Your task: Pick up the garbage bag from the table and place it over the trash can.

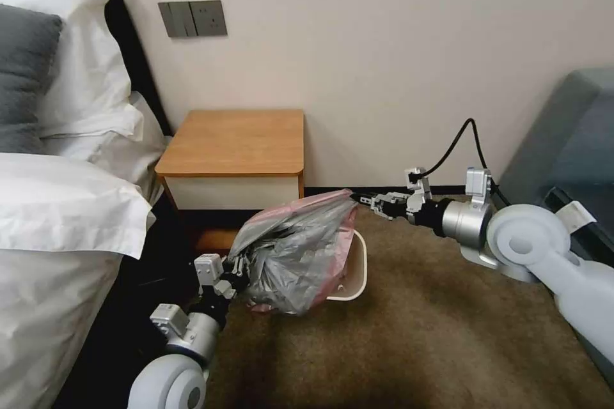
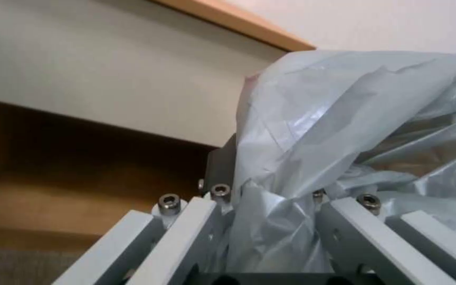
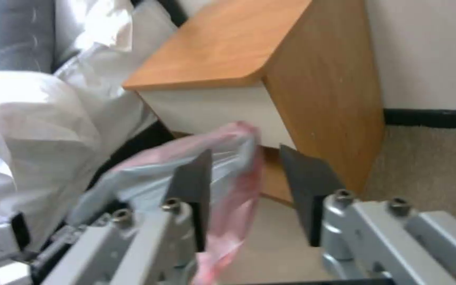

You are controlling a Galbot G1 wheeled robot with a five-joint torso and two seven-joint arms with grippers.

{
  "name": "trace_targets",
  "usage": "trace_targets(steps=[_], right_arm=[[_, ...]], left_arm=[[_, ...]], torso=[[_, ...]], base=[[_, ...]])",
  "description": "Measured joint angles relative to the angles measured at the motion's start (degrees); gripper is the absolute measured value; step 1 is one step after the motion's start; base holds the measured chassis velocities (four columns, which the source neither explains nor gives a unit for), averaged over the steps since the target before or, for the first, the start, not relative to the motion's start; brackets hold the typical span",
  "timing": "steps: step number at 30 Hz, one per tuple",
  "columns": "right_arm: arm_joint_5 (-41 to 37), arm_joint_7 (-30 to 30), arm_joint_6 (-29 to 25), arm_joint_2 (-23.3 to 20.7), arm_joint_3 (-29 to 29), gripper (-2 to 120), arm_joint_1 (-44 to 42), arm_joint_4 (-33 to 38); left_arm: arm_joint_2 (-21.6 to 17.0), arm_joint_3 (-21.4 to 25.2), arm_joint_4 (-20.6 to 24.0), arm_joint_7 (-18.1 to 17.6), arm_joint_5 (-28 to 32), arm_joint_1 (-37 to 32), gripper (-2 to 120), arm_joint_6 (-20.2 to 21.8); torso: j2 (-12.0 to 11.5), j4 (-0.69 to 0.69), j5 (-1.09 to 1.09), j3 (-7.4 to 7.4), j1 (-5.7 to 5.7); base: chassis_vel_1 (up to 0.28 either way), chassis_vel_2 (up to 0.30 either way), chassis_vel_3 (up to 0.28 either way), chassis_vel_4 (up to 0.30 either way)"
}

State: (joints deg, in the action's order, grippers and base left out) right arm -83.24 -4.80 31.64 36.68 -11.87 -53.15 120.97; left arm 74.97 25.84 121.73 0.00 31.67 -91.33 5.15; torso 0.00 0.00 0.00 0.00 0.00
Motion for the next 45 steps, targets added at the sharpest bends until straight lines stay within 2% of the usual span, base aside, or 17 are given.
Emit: trace_targets(steps=[2, 4, 6, 8, 9, 11, 12, 15, 17, 19, 24, 28, 31, 38, 45], right_arm=[[-0.6, -1.5, -0.7, -0.1, -1.0, 41, -1.3, 1.5], [-3.3, -6.0, -1.4, -0.2, -5.0, 53, -5.2, 6.3], [-4.5, -7.5, -1.4, -0.2, -6.8, 57, -6.6, 7.9], [-10.1, -12.8, -1.5, 0.1, -10.2, 68, -9.3, 12.6], [-10.1, -12.8, -1.5, 0.1, -10.2, 68, -9.3, 12.6], [-17.7, -20.3, -2.1, 1.1, -10.6, 77, -9.9, 16.7], [-17.7, -20.3, -2.1, 1.1, -10.6, 77, -9.9, 16.7], [-27.9, -30.1, -3.1, 3.8, -8.3, 92, -8.9, 20.9], [-29.3, -31.5, -3.1, 4.3, -7.8, 94, -8.9, 21.4], [-33.5, -37.5, -3.7, 6.7, -5.8, 100, -9.0, 22.5], [-38.1, -44.7, -6.4, 10.0, -4.3, 100, -9.1, 22.7], [-38.0, -46.2, -7.4, 11.2, -3.4, 100, -9.0, 22.4], [-35.5, -48.9, -9.5, 13.5, -0.9, 100, -8.2, 21.4], [-30.9, -51.4, -11.5, 15.6, 2.9, 100, -6.8, 19.8], [-29.5, -54.3, -13.4, 17.1, 5.2, 100, -5.3, 18.6]], left_arm=[[0.1, 0.0, -0.1, -0.3, 0.1, 0.2, 7, 0.2], [0.3, 0.1, -0.3, -1.3, 0.8, 0.6, 7, 0.8], [0.3, 0.2, -0.3, -1.8, 1.1, 0.8, 7, 0.9], [0.3, 0.5, -0.2, -2.6, 1.3, 1.2, 7, 1.0], [0.3, 0.5, -0.2, -2.6, 1.3, 1.2, 7, 1.0], [0.4, 0.7, 0.0, -3.2, 1.3, 1.6, 7, 1.0], [0.4, 0.7, 0.0, -3.2, 1.3, 1.6, 7, 1.0], [0.5, 0.9, 0.3, -3.4, 1.1, 2.2, 7, 1.0], [0.5, 0.8, 0.4, -3.4, 0.9, 2.3, 7, 1.0], [0.5, 0.7, 0.7, -3.4, 0.3, 2.4, 7, 1.0], [0.6, 0.3, 1.1, -3.4, -0.8, 2.0, 7, 1.0], [0.7, 0.1, 1.4, -3.5, -1.5, 1.9, 7, 0.9], [0.9, -0.2, 1.7, -3.5, -3.0, 1.7, 7, 0.6], [1.1, -0.5, 2.2, -3.5, -4.5, 1.0, 7, 0.0], [1.6, -0.6, 2.8, -3.5, -5.7, 0.3, 7, -0.3]], torso=[[0.0, 0.00, 0.00, 0.00, 0.00], [0.0, 0.00, -0.01, 0.00, 0.00], [0.0, 0.00, 0.00, 0.00, 0.00], [0.0, -0.02, -0.01, 0.00, 0.00], [0.0, -0.02, -0.01, 0.00, 0.00], [0.0, -0.01, -0.01, 0.00, 0.00], [0.0, -0.01, -0.01, 0.00, 0.00], [0.0, 0.01, -0.01, 0.00, 0.00], [0.0, 0.01, -0.01, 0.00, 0.00], [0.0, 0.01, -0.01, 0.00, 0.00], [0.0, 0.00, -0.01, 0.00, 0.00], [0.0, 0.00, 0.00, 0.00, 0.00], [0.0, 0.00, 0.00, 0.00, 0.00], [0.0, 0.00, 0.00, 0.00, 0.00], [0.0, 0.00, -0.01, 0.00, 0.00]], base=[[0.000, 0.000, 0.000, 0.000], [0.000, 0.000, 0.000, 0.000], [0.000, 0.000, 0.000, 0.000], [0.000, 0.000, 0.000, 0.000], [0.000, 0.000, 0.000, 0.000], [0.000, 0.000, 0.000, 0.000], [0.000, 0.000, 0.000, 0.000], [0.000, 0.000, 0.000, 0.000], [0.000, 0.000, 0.000, 0.000], [0.000, 0.000, 0.000, 0.000], [0.000, 0.000, 0.000, 0.000], [0.000, 0.000, 0.000, 0.000], [0.000, 0.000, 0.000, 0.000], [0.000, 0.000, 0.000, 0.000], [0.000, 0.000, 0.000, 0.000]])
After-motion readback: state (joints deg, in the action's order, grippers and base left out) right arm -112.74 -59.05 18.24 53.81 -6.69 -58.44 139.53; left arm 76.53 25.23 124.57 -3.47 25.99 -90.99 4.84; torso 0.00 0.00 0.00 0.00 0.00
